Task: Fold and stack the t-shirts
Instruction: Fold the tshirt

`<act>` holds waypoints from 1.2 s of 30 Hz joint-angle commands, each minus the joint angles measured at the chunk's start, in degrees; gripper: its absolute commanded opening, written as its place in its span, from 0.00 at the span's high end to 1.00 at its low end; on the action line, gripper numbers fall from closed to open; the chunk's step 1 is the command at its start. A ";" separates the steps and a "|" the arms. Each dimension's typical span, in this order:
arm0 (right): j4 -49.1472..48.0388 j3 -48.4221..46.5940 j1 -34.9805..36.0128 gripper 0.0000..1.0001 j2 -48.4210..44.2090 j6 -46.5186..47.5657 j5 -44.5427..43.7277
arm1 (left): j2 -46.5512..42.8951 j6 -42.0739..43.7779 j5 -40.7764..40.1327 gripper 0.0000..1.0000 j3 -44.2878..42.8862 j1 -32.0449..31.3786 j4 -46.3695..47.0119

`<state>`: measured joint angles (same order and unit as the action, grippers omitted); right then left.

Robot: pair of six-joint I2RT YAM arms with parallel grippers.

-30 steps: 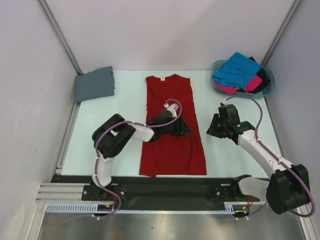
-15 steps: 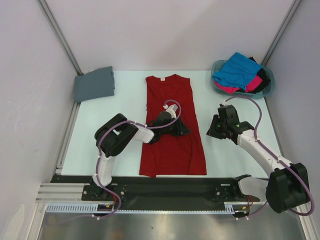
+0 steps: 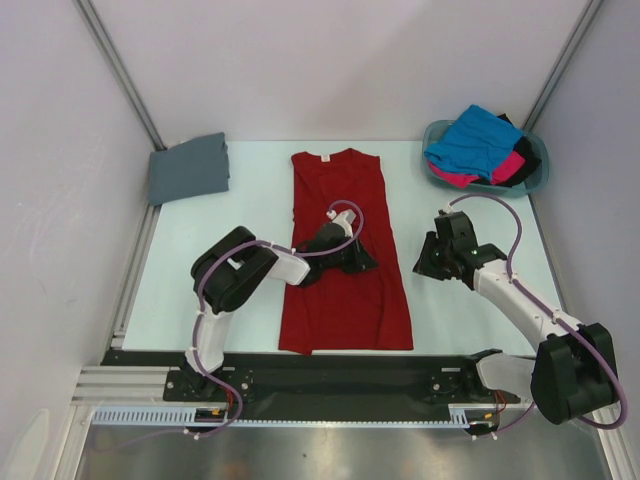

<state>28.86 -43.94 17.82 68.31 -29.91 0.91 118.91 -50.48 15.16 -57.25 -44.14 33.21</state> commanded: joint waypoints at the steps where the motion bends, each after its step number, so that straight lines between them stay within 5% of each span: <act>1: -0.83 0.00 0.02 0.74 -0.29 0.55 -0.12 | -1.57 2.74 -1.71 1.00 -1.98 -0.24 -2.43; 8: -1.79 0.52 0.02 0.74 -0.29 -0.06 0.41 | -10.36 8.38 -8.74 1.00 -4.53 -2.79 -16.58; 16: -1.53 0.96 0.02 0.74 -1.52 -0.32 0.50 | -13.98 8.38 -9.71 1.00 -3.48 -3.58 -18.54; 17: -1.53 1.05 0.10 0.74 -1.52 -0.32 0.50 | -13.36 8.29 -9.62 0.97 -3.57 -3.67 -18.19; 18: -1.62 1.05 0.02 0.74 -1.60 -0.32 0.50 | -12.75 8.03 -9.36 0.77 -3.74 -3.67 -18.01; 19: -1.53 0.97 0.02 0.74 -1.52 -0.15 0.50 | -11.44 7.68 -8.75 0.70 -3.92 -3.67 -17.75; 24: -1.26 1.23 0.02 0.74 -1.69 0.03 0.06 | -8.97 5.74 -7.25 0.61 -3.83 -3.67 -15.64; 36: -1.79 1.23 -0.16 0.74 -0.55 0.38 0.06 | -5.18 5.39 -6.46 0.66 -7.17 -3.67 -15.55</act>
<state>28.42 -42.94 17.82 68.12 -29.95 0.93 113.32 -44.12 7.86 -61.95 -47.46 15.73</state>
